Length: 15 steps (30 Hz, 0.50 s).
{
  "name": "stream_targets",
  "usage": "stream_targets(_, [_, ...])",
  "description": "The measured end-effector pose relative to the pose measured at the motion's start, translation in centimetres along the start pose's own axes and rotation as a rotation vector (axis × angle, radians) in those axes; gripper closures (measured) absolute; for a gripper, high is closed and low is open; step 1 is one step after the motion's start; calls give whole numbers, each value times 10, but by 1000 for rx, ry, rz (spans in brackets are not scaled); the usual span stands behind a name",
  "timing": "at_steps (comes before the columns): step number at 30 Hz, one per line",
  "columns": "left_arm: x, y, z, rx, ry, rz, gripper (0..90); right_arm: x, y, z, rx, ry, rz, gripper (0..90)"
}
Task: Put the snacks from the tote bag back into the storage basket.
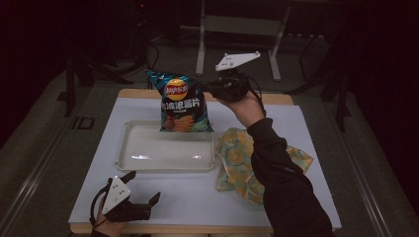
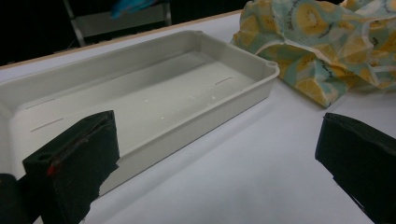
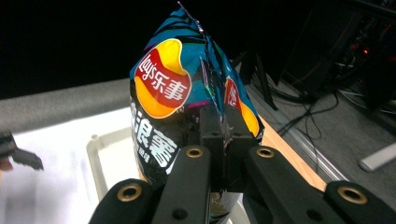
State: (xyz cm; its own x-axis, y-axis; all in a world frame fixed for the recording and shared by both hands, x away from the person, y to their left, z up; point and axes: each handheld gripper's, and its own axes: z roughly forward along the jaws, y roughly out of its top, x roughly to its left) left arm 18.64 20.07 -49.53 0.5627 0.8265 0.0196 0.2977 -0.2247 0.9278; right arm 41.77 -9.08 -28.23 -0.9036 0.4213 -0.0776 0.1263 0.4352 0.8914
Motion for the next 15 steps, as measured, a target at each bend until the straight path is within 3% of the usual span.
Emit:
stream_targets(8, [0, 0, 0, 2, -2, 5, 2, 14, -11, 24, -72, 30, 61, 898])
stream_targets(15, [0, 0, 0, 2, -2, 7, 2, 26, -29, 52, -53, 76, 83, 898])
